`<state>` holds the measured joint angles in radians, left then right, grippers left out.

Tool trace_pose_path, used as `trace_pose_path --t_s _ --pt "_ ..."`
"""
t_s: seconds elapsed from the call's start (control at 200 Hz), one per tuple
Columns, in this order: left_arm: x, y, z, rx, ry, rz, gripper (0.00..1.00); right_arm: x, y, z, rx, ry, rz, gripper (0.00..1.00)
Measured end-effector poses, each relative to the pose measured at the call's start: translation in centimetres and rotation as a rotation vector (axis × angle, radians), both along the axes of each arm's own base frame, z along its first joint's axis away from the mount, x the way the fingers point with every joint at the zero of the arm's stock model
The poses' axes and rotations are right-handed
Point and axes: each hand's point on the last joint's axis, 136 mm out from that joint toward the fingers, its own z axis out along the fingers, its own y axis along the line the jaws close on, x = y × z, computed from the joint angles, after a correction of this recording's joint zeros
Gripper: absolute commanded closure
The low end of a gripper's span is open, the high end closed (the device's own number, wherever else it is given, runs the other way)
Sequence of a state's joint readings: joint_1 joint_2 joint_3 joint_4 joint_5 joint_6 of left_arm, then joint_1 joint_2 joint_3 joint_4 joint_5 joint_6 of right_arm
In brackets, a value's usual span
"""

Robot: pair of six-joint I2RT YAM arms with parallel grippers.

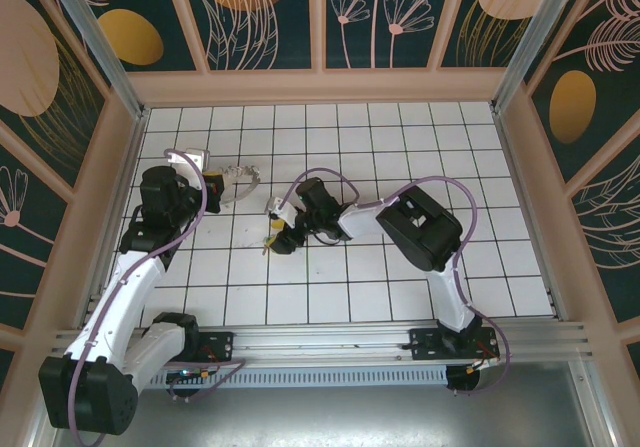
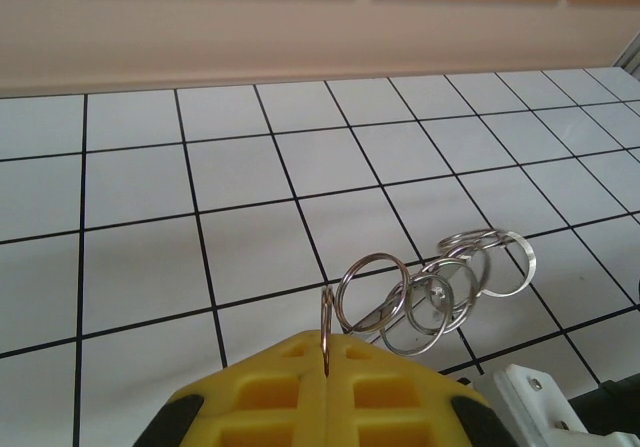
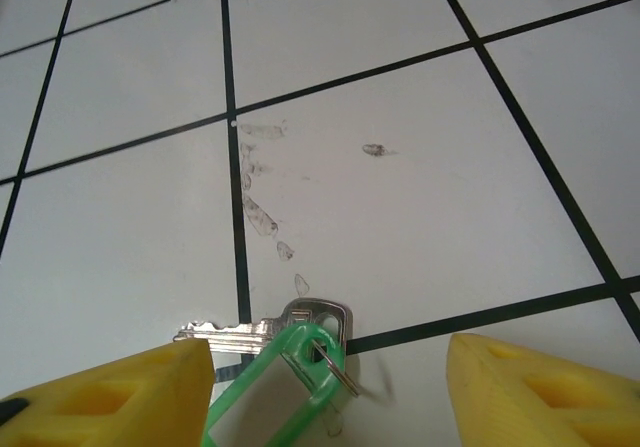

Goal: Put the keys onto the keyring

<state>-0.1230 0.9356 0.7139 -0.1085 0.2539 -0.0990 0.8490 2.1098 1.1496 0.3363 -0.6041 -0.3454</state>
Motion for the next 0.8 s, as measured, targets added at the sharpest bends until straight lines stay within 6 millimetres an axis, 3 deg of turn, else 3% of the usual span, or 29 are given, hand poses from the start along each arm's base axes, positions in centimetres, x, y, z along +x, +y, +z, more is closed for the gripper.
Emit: trace_pose_path --t_s 0.796 --pt "-0.23 -0.08 0.51 -0.005 -0.015 -0.007 1.0 -0.09 0.03 -0.37 -0.01 -0.027 0.024 0.86"
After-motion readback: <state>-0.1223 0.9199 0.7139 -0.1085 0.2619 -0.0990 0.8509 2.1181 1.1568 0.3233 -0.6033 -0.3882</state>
